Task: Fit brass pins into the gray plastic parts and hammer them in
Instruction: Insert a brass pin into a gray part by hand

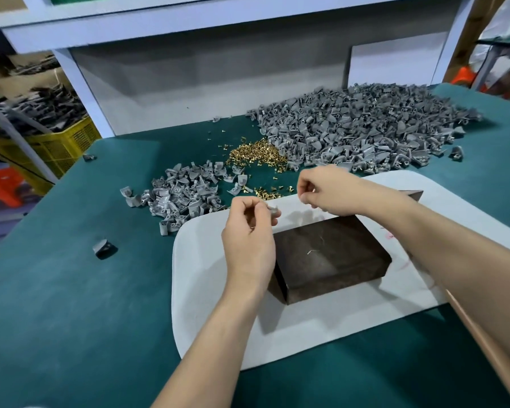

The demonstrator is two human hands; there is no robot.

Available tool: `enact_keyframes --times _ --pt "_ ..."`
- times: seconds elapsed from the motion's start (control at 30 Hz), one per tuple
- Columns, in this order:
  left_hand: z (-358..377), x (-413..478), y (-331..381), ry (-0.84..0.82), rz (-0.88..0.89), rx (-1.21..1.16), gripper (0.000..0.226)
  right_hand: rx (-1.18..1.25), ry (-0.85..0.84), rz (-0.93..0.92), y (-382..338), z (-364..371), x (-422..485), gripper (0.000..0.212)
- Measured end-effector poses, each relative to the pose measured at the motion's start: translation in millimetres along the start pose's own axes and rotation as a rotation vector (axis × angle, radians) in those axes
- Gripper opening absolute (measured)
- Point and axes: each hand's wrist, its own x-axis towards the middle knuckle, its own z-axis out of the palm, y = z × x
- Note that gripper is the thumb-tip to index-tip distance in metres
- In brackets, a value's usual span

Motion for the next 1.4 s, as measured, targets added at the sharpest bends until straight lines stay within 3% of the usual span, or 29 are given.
enact_keyframes --times 0.17,0.3,0.47,0.8,1.2,1.4 --pt "-2 -7 6 -0.118 0.310 0.150 0.015 0.626 0.160 -0.117 -13 -8 -38 0.019" --pt "0 -11 7 -0.159 0.405 0.257 0.012 0.885 0.179 -0.133 -14 -5 -60 0.015" --pt "2 -12 7 -0.149 0.452 0.329 0.017 0.895 0.191 -0.150 -13 1 -68 0.022" --pt "4 -14 10 -0.075 0.547 0.419 0.011 0.967 0.209 -0.140 -15 2 -71 0.017" --pt "5 -17 10 -0.060 0.567 0.401 0.010 1.172 0.175 0.046 -20 6 -73 0.016" --pt "4 -15 12 -0.203 0.248 0.088 0.028 1.064 0.308 0.050 -18 6 -70 0.021"
